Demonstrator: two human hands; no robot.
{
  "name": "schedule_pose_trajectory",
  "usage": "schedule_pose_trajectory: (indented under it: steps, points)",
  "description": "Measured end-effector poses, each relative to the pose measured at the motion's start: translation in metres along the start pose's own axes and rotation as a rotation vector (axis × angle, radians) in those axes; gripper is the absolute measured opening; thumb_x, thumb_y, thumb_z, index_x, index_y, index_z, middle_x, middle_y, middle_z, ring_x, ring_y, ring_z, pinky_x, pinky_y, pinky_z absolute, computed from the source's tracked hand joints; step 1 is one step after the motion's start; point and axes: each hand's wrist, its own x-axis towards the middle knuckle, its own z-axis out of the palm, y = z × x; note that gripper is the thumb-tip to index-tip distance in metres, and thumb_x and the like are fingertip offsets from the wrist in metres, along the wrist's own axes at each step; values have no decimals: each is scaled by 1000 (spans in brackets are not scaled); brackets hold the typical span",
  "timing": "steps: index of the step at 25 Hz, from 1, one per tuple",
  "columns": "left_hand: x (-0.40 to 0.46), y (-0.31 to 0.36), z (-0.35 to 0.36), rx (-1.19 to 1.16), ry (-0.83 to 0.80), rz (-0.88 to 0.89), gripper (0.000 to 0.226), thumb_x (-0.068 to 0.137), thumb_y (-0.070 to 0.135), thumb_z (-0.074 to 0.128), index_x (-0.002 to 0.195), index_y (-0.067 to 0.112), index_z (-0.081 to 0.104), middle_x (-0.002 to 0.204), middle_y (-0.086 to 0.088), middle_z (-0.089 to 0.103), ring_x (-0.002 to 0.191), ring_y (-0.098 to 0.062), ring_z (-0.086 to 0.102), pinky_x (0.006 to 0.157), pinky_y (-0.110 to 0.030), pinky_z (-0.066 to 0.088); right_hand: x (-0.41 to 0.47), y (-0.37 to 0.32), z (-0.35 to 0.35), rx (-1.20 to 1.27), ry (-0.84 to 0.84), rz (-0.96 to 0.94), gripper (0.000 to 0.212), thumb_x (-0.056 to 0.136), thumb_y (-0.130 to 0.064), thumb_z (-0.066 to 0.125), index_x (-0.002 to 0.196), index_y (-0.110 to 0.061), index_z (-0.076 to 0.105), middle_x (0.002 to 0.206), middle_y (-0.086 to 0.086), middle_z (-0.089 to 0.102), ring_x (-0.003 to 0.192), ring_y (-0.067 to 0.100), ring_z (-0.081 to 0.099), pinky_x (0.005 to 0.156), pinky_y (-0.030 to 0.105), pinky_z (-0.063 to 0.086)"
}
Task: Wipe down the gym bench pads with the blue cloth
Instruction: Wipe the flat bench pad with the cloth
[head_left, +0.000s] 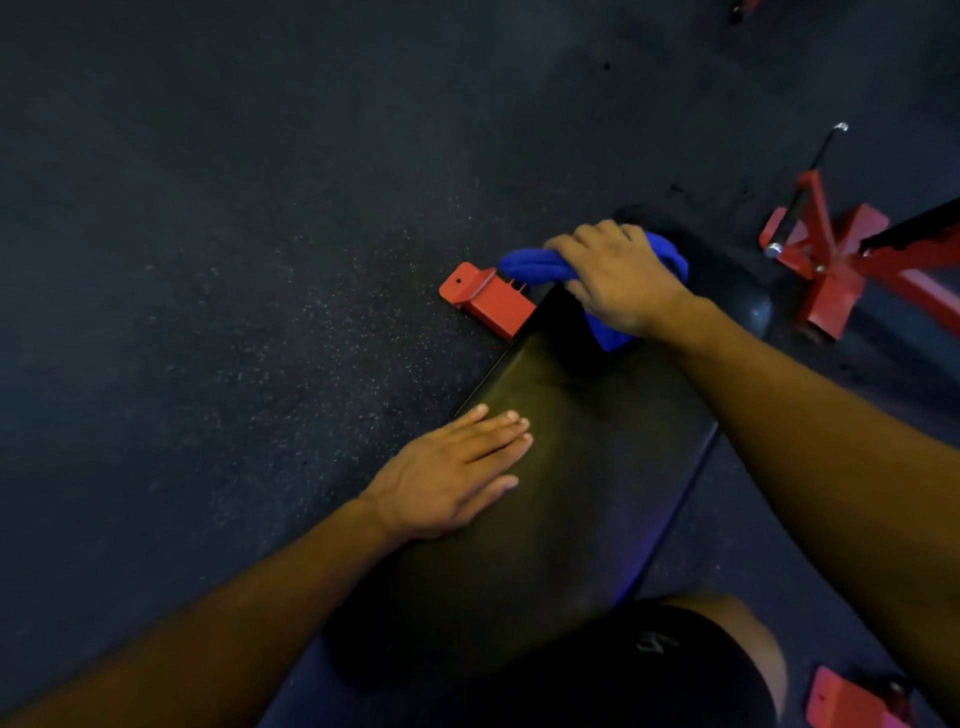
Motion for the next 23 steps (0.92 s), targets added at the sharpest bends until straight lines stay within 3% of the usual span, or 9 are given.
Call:
schedule_pose_trajectory:
  steps: [2, 5, 8, 10, 13, 18, 21, 23]
  points:
    - [-27, 16, -4, -17, 31, 14, 50, 109, 38, 40, 146, 8, 54, 154, -8, 50, 146, -21, 42, 119, -40, 38, -24, -20, 1, 79, 35, 59, 46, 94, -22, 53, 140, -20, 47, 120, 13, 54, 112, 37, 48, 94, 48, 35]
    - [-73, 42, 3, 111, -88, 34, 62, 107, 52, 35, 154, 11, 43, 163, -10, 35, 154, -22, 27, 122, -43, 33, -33, -42, 5, 29, 79, -12, 46, 93, -21, 56, 139, -22, 50, 117, 12, 55, 109, 37, 50, 91, 48, 36]
    - [-81, 41, 11, 144, -122, 14, 69, 106, 57, 34, 157, 11, 36, 167, -10, 27, 156, -22, 19, 126, -43, 23, -12, -60, 19, 10, -121, -63, 43, 96, -35, 51, 138, -27, 50, 123, 7, 56, 117, 33, 48, 98, 50, 35]
    - [-79, 40, 11, 123, -108, 11, 69, 106, 57, 35, 156, 10, 38, 166, -10, 28, 156, -22, 20, 127, -41, 19, 0, -72, 33, -18, -229, -5, 37, 95, -50, 45, 124, -31, 56, 122, 1, 58, 122, 28, 45, 105, 57, 28]
    - [-83, 38, 14, 108, -92, 25, 67, 106, 55, 36, 154, 9, 42, 165, -10, 32, 155, -22, 22, 127, -42, 21, 7, -99, 36, -31, -293, 43, 32, 94, -54, 39, 101, -31, 61, 113, 0, 66, 115, 24, 50, 103, 55, 27]
    - [-83, 37, 15, 89, -74, 39, 63, 107, 50, 35, 153, 9, 43, 163, -9, 35, 155, -21, 24, 126, -41, 22, -13, -197, 36, 26, -414, -339, 45, 99, -54, 30, 119, -29, 61, 117, 2, 68, 112, 24, 59, 95, 48, 33]
    - [-85, 37, 16, 67, -63, 40, 61, 107, 48, 35, 153, 9, 44, 163, -8, 35, 155, -20, 24, 126, -41, 21, -17, -175, 29, 24, -355, -537, 38, 100, -54, 33, 112, -28, 57, 113, -2, 68, 107, 23, 60, 90, 44, 37]
    - [-84, 37, 17, 66, -55, 32, 60, 107, 47, 35, 153, 9, 44, 163, -8, 35, 154, -20, 25, 126, -40, 20, 8, -116, 30, -51, -368, -405, 41, 99, -57, 31, 114, -29, 57, 116, -1, 67, 109, 23, 58, 92, 44, 35]
